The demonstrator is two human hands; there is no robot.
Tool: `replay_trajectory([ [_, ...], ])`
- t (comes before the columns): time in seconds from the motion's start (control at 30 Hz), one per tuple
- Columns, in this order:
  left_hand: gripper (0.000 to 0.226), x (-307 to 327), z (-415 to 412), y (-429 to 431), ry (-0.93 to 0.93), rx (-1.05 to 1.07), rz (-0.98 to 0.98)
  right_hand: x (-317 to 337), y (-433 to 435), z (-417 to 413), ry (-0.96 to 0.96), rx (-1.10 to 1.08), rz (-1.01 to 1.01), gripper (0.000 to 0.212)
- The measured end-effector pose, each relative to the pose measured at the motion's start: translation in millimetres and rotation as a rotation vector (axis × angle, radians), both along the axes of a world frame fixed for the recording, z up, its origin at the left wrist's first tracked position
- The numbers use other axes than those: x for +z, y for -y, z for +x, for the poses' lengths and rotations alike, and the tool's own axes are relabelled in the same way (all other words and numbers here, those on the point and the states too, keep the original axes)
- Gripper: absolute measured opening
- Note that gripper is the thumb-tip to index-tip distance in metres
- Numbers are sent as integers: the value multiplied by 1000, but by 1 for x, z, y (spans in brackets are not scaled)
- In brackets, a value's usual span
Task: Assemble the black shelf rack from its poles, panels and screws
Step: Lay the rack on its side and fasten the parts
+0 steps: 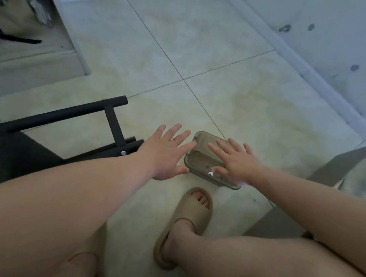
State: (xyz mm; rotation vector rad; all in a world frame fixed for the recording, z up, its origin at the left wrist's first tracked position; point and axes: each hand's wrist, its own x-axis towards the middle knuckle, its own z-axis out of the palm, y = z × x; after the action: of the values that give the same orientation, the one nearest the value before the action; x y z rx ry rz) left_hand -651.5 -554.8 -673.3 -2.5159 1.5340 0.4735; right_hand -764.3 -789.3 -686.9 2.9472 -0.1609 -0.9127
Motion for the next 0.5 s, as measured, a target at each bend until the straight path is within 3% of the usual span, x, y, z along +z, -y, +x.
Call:
replay_trajectory([
  [0.2,73,-69,9,43,-177,-32,-7,-68,23,-3,-118,-16,45,69],
  [0.37,63,-129,0,65,-137,-93,-22,-116,26,-2,-93,1,126,59],
  [0.5,42,-154,-6,65,-118,-140,-79,-136,43,15,-86,-181,123,38],
])
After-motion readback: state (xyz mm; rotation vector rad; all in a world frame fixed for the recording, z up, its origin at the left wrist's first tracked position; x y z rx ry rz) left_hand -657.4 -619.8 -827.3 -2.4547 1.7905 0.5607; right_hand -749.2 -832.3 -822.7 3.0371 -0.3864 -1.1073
